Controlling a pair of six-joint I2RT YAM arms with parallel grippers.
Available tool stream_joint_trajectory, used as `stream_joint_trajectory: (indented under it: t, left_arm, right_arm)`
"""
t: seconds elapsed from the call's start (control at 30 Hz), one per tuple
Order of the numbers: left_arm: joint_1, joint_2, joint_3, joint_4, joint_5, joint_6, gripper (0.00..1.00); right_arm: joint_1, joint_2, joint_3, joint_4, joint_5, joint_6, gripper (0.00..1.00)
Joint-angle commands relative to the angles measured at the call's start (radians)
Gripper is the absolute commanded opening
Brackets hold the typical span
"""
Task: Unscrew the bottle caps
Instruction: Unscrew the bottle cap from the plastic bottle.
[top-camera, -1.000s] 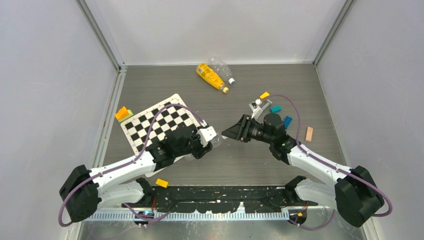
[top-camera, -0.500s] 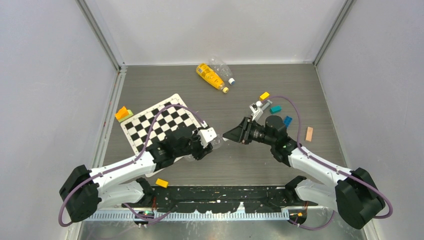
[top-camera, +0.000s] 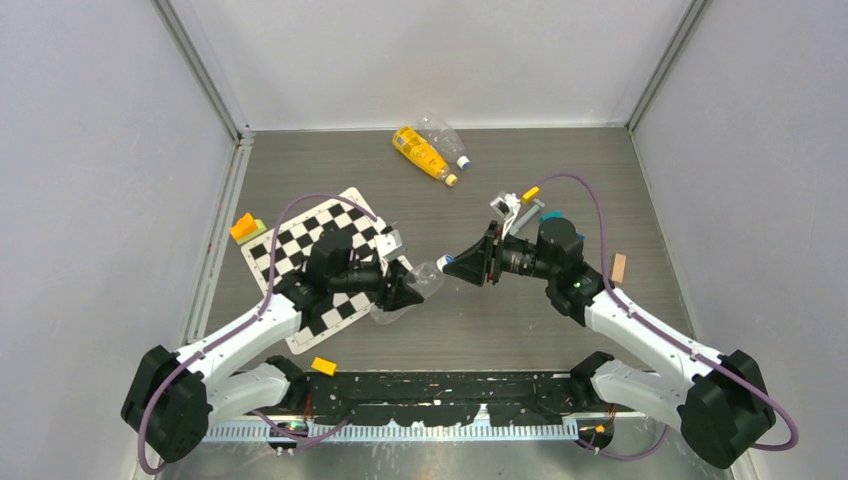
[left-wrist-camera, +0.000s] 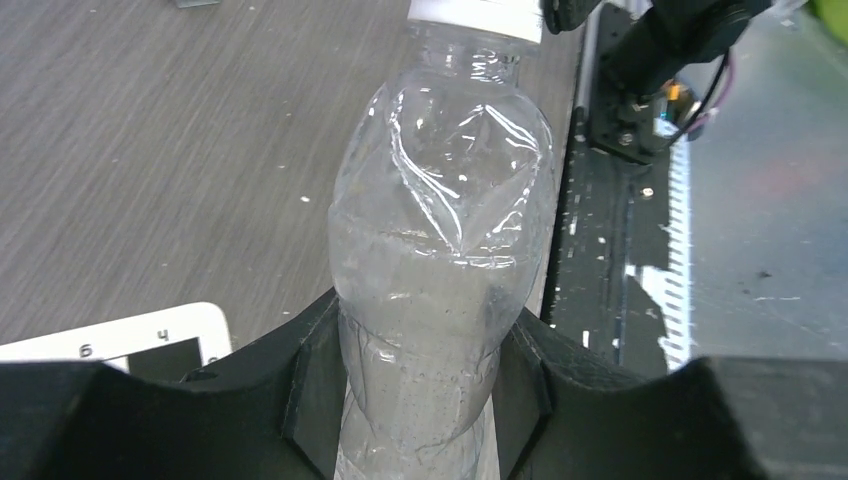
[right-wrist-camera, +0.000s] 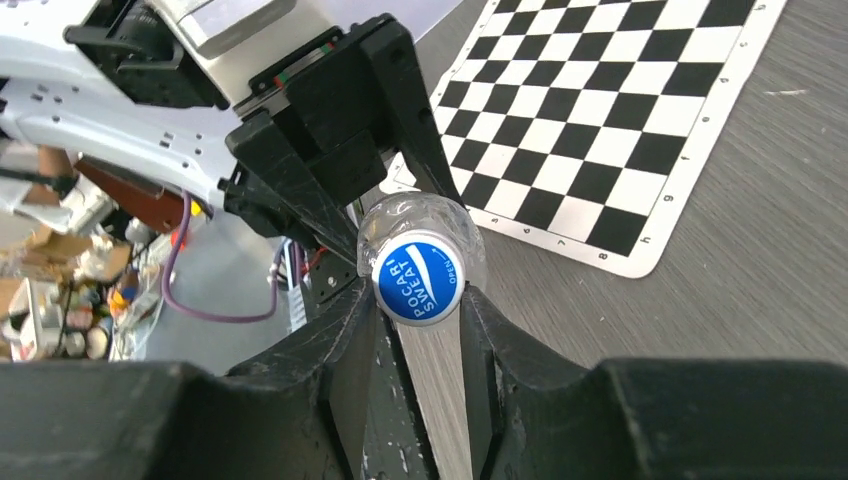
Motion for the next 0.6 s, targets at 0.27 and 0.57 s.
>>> stream_joint_trajectory:
  t: [0.27, 0.57]
  left_arm:
    - [0.037, 0.06, -0.021, 0.248, 0.431, -0.132, 0.12]
    - [0.036, 0.069, -0.063, 0.319, 0.09, -0.201, 0.11]
  right_arm:
    - [0.004, 0.14, 0.234, -0.385, -0.197, -0.522, 0.0]
    - [-0.009, 0.156, 0.248, -0.197, 0.166, -0.199, 0.44]
